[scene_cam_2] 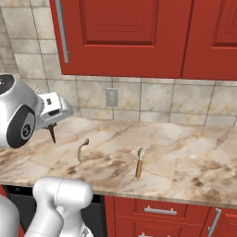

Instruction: Organize the utensils by type. Pick up the wooden spoons from the counter and place them in the open cabinet. Then pick up the metallic utensils from the counter and place them in the open drawer.

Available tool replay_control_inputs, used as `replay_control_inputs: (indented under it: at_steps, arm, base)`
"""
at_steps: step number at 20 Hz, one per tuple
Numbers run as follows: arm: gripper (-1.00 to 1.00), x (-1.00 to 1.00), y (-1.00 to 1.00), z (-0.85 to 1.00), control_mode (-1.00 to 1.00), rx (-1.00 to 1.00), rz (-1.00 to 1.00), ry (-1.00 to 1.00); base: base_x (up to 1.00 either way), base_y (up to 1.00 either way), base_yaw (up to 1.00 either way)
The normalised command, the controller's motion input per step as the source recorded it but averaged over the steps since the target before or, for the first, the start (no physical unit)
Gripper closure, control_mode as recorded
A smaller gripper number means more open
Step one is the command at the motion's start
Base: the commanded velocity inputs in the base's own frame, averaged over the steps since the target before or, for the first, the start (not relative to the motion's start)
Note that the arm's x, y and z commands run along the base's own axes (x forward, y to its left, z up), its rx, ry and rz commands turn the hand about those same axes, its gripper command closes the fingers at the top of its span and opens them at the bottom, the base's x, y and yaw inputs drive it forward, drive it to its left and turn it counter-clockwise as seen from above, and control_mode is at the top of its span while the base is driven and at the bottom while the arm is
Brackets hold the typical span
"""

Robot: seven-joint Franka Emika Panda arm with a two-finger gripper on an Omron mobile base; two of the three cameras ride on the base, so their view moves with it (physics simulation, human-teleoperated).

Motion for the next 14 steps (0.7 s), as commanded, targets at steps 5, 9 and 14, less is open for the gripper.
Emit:
replay_control_inputs:
  at_steps: [5,9,14]
  arm:
    - [1.00,0.00,0.00,0.00,-1.00,0.00,0.00,0.00]
    - [1.00,0.00,0.00,0.00,-1.00,0.00,0.00,0.00]
    - [1.00,-0.03,0.00,0.00,-1.00,0.00,0.00,0.00]
  base:
    - [0.00,0.00,0.00]
    - [0.00,0.00,0.00]
    - [0.00,0.00,0.00]
